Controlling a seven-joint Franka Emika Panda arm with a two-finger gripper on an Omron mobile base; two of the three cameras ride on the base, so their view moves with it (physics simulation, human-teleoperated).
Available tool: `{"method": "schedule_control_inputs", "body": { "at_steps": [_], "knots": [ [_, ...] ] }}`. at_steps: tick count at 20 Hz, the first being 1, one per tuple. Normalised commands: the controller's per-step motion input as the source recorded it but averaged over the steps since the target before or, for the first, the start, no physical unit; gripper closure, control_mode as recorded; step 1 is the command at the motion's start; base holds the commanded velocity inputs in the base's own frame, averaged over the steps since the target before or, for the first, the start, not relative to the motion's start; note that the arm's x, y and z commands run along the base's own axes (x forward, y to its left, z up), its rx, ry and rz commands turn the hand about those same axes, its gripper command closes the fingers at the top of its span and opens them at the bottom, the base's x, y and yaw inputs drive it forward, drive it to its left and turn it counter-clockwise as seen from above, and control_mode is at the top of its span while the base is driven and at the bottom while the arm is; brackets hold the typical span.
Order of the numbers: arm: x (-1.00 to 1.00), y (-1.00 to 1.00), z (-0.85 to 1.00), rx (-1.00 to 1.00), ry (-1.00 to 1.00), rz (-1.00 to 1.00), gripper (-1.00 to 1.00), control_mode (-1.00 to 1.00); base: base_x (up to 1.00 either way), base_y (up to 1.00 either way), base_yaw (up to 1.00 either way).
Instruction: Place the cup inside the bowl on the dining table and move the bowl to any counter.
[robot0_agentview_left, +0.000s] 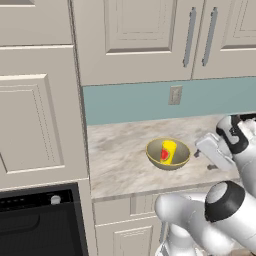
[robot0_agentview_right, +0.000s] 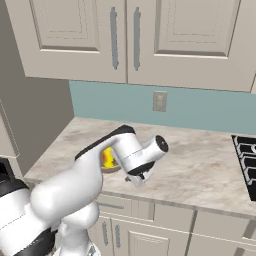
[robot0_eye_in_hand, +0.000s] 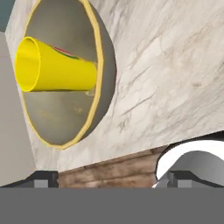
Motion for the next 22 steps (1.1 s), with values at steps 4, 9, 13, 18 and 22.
{"method": "schedule_control_inputs", "body": {
  "at_steps": [4,9,13,18,22],
  "knots": [
    [-0.43,0.0,0.36,0.0,-0.06,0.0,-1.0,-1.0,0.0,0.0,0.0],
    [-0.46,0.01,0.36,0.0,-0.07,0.0,-1.0,-1.0,0.0,0.0,0.0],
    [-0.39,0.09,0.31,-0.04,-0.03,0.0,-1.0,-1.0,0.0,0.0,0.0],
    [-0.18,0.21,0.35,-0.08,0.0,0.0,-1.0,-1.0,0.0,0.0,0.0],
    [-0.22,0.29,0.38,-0.1,0.0,0.0,-1.0,-1.0,0.0,0.0,0.0]
  ]
}}
